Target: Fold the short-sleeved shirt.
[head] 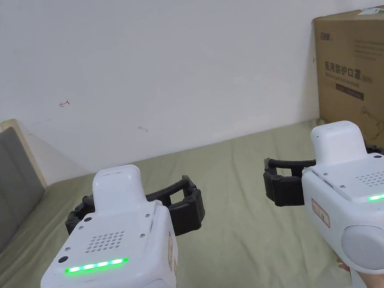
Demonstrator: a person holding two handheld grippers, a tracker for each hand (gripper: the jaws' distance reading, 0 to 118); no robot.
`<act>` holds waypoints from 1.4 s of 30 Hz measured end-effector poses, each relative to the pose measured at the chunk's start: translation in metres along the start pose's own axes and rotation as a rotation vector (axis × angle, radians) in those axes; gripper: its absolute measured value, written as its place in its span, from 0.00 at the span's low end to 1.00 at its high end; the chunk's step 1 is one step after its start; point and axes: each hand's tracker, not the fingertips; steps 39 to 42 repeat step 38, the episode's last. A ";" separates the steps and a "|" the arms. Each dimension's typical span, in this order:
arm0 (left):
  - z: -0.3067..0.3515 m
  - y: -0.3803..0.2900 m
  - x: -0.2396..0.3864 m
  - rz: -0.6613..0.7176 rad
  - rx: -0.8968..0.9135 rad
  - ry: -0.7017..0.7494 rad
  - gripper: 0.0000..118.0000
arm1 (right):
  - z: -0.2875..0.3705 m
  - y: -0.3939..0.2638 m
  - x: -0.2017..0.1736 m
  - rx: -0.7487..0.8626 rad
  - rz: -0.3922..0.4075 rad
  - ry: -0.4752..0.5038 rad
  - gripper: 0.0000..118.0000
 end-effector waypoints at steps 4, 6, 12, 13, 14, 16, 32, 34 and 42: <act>-0.002 0.001 -0.001 0.042 -0.034 -0.011 0.99 | 0.002 0.000 0.001 0.003 0.002 0.012 0.97; -0.003 0.001 0.000 0.045 -0.058 0.028 0.99 | 0.002 0.000 0.001 -0.002 0.002 0.010 0.97; -0.006 -0.002 0.001 0.009 -0.077 -0.021 0.99 | -0.001 -0.002 0.002 -0.015 0.003 0.014 0.97; -0.006 -0.002 0.002 0.012 -0.086 -0.010 0.99 | -0.002 -0.002 0.002 -0.017 0.002 0.015 0.97; -0.005 -0.003 0.005 0.018 -0.107 0.043 0.99 | -0.002 -0.002 0.002 -0.019 0.001 0.016 0.97; -0.006 -0.002 0.010 -0.011 -0.141 0.126 0.99 | -0.003 -0.003 0.002 -0.022 -0.001 0.013 0.97; -0.012 0.000 0.001 0.022 -0.183 0.078 0.99 | -0.008 -0.009 0.004 -0.060 0.002 0.009 0.97; -0.011 -0.002 -0.002 0.030 -0.167 0.044 0.99 | -0.008 -0.009 0.003 -0.060 0.002 0.010 0.97; -0.012 0.000 -0.002 0.051 -0.196 0.029 0.99 | -0.008 -0.009 0.002 -0.062 0.005 0.015 0.97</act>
